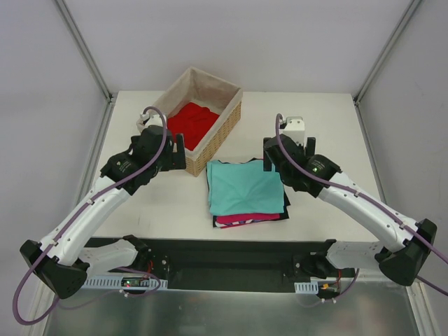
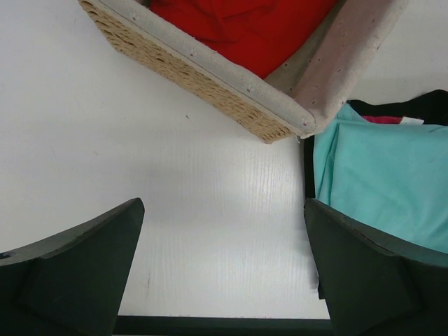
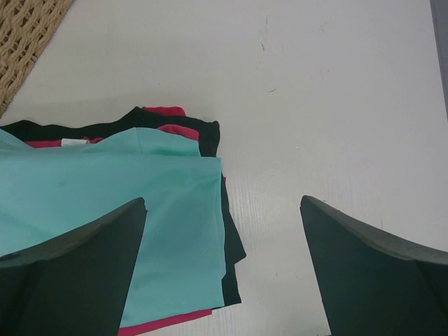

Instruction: Fold and stack the t-shirts

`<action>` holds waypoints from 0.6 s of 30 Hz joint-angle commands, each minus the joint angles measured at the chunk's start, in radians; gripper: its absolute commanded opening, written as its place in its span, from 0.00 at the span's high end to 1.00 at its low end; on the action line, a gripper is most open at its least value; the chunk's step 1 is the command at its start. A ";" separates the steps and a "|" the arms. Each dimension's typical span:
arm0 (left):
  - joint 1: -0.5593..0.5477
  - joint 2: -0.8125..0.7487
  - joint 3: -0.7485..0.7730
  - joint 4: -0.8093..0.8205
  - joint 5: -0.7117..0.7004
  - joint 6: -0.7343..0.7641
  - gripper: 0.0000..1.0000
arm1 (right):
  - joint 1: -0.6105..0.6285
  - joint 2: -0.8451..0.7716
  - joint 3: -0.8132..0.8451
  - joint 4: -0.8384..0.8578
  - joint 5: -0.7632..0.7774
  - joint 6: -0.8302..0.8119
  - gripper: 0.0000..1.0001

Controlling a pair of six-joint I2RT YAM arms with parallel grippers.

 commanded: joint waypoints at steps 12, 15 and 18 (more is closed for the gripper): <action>0.006 0.156 0.188 0.040 0.095 0.205 0.01 | -0.006 -0.002 -0.018 0.018 0.017 -0.005 0.03; 0.006 0.260 0.311 0.055 0.151 0.291 0.03 | -0.006 -0.002 -0.024 0.013 0.023 -0.009 0.04; 0.007 0.383 0.455 0.064 0.210 0.377 0.04 | -0.006 -0.013 -0.039 0.015 0.017 -0.012 0.03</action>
